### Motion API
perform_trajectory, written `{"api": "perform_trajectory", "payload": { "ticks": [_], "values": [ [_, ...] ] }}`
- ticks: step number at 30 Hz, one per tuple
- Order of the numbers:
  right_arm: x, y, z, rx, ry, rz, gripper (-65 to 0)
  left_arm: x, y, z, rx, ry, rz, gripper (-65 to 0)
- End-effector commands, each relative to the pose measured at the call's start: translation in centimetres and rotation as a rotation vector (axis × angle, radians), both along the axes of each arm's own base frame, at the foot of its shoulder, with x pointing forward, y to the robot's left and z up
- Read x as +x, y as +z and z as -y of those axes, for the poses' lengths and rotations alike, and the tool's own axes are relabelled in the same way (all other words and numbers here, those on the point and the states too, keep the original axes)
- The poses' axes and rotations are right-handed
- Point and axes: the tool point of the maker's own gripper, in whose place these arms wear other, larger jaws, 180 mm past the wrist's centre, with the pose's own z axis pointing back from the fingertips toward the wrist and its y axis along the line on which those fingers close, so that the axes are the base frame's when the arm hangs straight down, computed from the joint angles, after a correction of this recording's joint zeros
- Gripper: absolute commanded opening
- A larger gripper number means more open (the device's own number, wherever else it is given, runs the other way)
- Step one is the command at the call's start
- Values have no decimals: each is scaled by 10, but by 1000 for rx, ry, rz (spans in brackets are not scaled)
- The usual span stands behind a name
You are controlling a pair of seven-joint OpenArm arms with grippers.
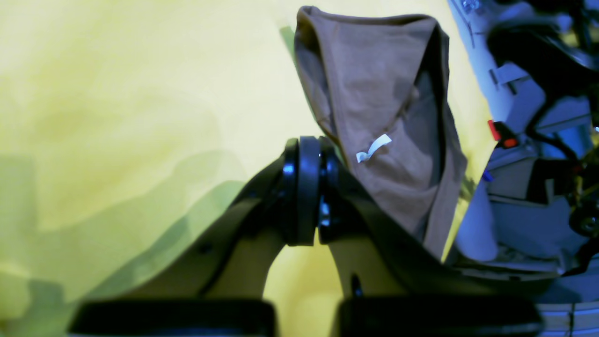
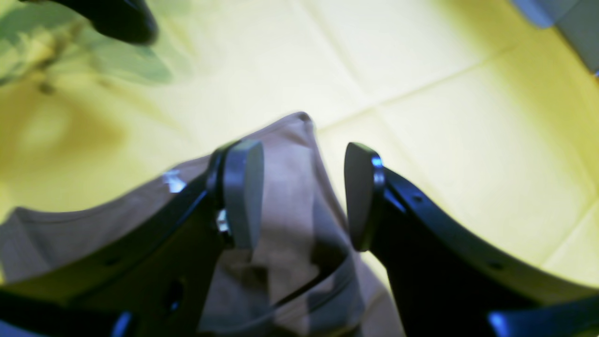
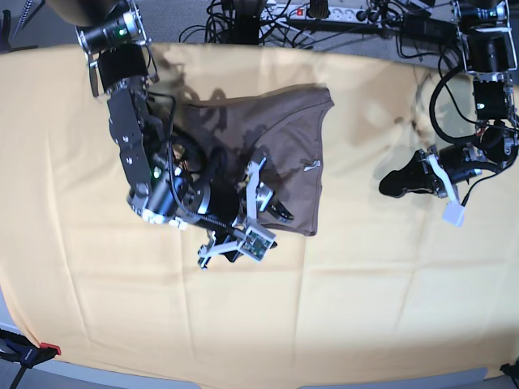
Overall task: Fold the T-shirt properly
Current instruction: 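Press and tidy the folded shirt edges with both grippers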
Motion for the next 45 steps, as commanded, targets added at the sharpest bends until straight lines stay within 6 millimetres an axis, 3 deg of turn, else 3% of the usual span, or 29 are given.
{"api": "perform_trajectory", "payload": {
  "ticks": [1, 6, 10, 14, 17, 19, 24, 31, 36, 37, 40, 41, 45],
  "values": [
    [13, 18, -2, 33, 0, 40, -349, 9, 19, -4, -11, 5, 60, -650],
    [33, -7, 4, 5, -15, -71, -345, 9, 19, -4, -11, 5, 60, -650],
    [17, -30, -1, 22, 61, -224, -345, 9, 19, -4, -14, 7, 63, -650],
    [14, -37, -3, 47, 68, -276, -346, 9, 19, -4, -13, 7, 62, -650],
    [14, -36, -5, 54, 70, -275, -351, 9, 18, -4, -14, 7, 61, -650],
    [14, -33, -8, 71, 73, -268, -390, 9, 18, -3, -15, 7, 61, -650],
    [13, -26, -19, 106, 86, -259, -650, 9, 18, -1, -21, 6, 60, -650],
    [12, -5, -43, 209, 113, -225, -650, 9, 17, 4, -38, 5, 60, -650],
    [16, -10, -46, 156, 97, -196, -650, 10, 18, 4, -39, 5, 64, -650],
    [17, -8, -45, 156, 97, -192, -600, 10, 20, 4, -45, 6, 67, -650],
    [23, -1, -45, 153, 97, -174, -346, 12, 29, 6, -81, 4, 84, -650],
    [25, 1, -43, 140, 96, -168, -295, 12, 32, 7, -87, -6, 85, -650],
    [37, 8, -27, 51, 71, -164, -319, 5, 33, 14, -39, -86, 72, -650]
  ]
}}
